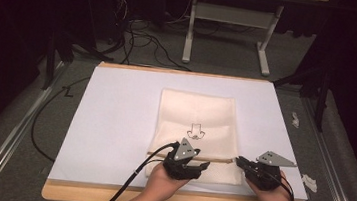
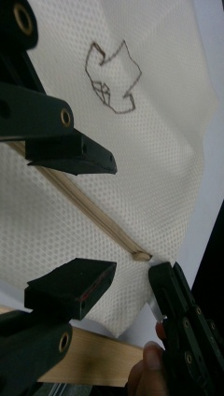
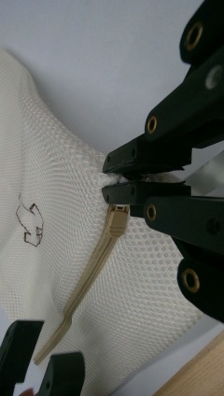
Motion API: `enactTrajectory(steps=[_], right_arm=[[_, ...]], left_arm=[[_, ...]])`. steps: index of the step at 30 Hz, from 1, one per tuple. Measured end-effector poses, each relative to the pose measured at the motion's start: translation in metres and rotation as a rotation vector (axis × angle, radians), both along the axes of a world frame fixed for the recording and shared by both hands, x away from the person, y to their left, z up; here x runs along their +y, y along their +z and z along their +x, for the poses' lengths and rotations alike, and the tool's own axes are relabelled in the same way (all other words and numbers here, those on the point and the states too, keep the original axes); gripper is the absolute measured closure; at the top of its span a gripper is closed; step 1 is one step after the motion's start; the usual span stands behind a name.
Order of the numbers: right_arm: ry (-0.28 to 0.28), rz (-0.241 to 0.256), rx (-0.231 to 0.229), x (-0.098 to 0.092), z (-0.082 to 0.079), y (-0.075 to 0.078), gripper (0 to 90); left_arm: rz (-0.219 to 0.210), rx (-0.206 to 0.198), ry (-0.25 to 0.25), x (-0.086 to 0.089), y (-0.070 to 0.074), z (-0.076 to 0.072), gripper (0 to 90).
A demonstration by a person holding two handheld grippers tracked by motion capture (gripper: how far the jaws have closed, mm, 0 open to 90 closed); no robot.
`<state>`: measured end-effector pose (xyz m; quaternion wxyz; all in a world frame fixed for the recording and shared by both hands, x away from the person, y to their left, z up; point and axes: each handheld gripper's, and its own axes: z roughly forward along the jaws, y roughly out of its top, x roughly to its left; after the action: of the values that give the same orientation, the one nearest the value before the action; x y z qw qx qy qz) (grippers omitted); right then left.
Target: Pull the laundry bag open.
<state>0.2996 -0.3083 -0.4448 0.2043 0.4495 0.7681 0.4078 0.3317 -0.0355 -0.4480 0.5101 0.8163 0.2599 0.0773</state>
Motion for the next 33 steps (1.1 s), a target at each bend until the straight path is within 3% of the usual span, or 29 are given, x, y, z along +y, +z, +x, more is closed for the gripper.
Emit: enactTrajectory(steps=[7, 13, 16, 21, 33], right_arm=[[0.015, 0.003, -0.028, -0.001, 0.001, 0.003, 85.5], [0.016, 0.011, -0.032, -0.002, 0.001, 0.004, 85.5], [0.016, 0.014, -0.034, -0.002, 0.0, 0.004, 85.4], [0.022, 0.022, -0.045, -0.002, 0.0, 0.006, 85.5], [0.014, 0.027, -0.057, -0.001, 0.0, 0.007, 85.4]], left_arm=[[0.011, 0.01, -0.057, -0.033, -0.009, 0.0, 57.7], [-0.028, 0.053, -0.051, -0.048, -0.016, 0.004, 64.7], [-0.028, 0.055, -0.044, -0.054, -0.017, 0.006, 69.9], [-0.061, 0.073, -0.041, -0.061, -0.017, 0.008, 70.2], [-0.081, 0.068, -0.015, -0.065, -0.019, 0.009, 86.9]])
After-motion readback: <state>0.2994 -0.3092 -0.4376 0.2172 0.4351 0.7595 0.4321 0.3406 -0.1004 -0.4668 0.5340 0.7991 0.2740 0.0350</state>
